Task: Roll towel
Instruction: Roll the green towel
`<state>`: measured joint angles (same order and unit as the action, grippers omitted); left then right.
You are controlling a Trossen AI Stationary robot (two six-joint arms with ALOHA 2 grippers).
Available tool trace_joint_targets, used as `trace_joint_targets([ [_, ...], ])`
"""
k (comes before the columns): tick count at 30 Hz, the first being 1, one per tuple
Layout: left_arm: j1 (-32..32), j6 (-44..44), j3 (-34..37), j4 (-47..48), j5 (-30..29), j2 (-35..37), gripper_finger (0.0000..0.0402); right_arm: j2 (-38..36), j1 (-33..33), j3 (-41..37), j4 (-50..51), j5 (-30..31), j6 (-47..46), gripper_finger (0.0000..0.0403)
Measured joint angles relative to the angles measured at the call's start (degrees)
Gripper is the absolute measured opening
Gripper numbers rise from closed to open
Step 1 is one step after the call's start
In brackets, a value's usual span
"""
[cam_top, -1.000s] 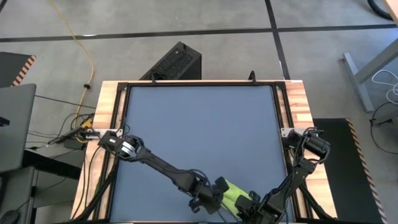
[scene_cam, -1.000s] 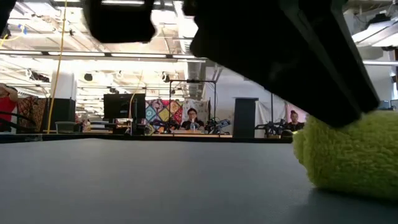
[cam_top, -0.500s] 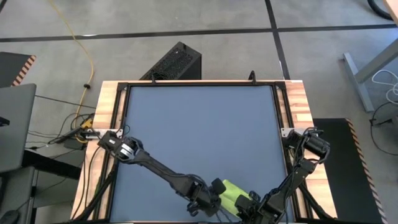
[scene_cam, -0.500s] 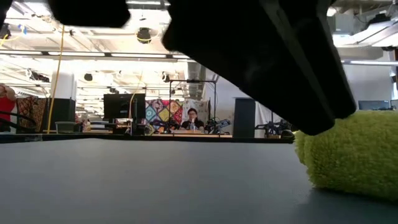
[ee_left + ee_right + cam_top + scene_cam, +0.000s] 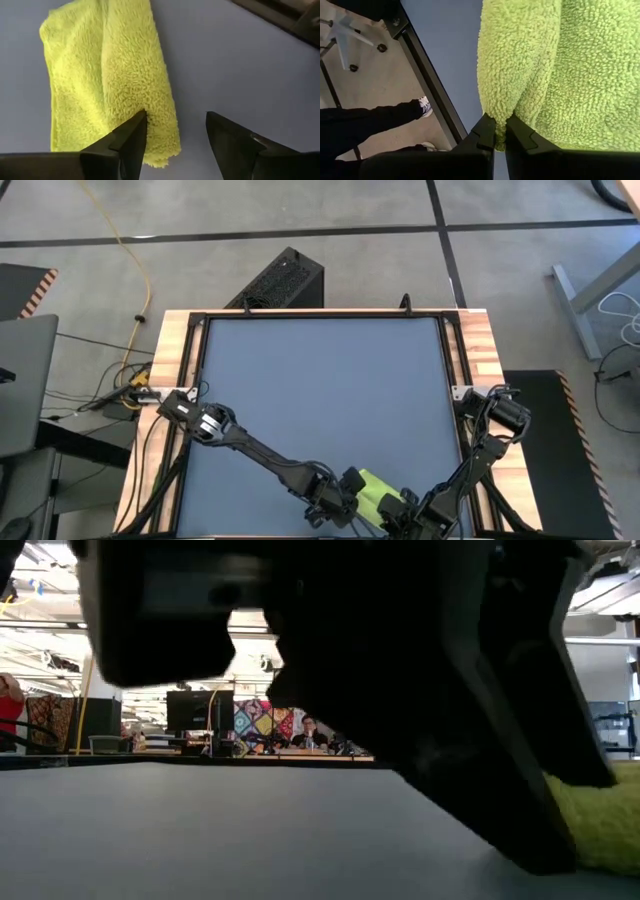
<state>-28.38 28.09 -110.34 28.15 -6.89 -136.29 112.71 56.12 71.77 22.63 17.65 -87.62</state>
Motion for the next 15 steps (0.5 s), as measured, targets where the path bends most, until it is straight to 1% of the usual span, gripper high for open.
trace_joint_targets([
  [5, 0.0, -1.5, -0.1, -2.1, -3.7, -0.4, 0.0192, 0.0, 0.0, 0.0, -0.6, 0.0, -0.6, 0.004],
  [8, 0.3, -2.8, 0.0, -2.1, -3.9, -0.6, 0.0192, 0.0, 0.0, 0.0, -0.7, 0.0, -0.6, 0.004],
  [12, 1.4, -5.4, 0.0, -0.9, -2.3, -0.7, 0.0182, 0.0, 0.0, 0.0, -0.8, 0.0, -0.8, 0.004],
  [15, 2.5, -7.0, 0.0, -1.2, -0.3, -0.7, 0.0158, 0.0, 0.0, 0.0, -0.8, 0.2, -0.6, 0.004],
])
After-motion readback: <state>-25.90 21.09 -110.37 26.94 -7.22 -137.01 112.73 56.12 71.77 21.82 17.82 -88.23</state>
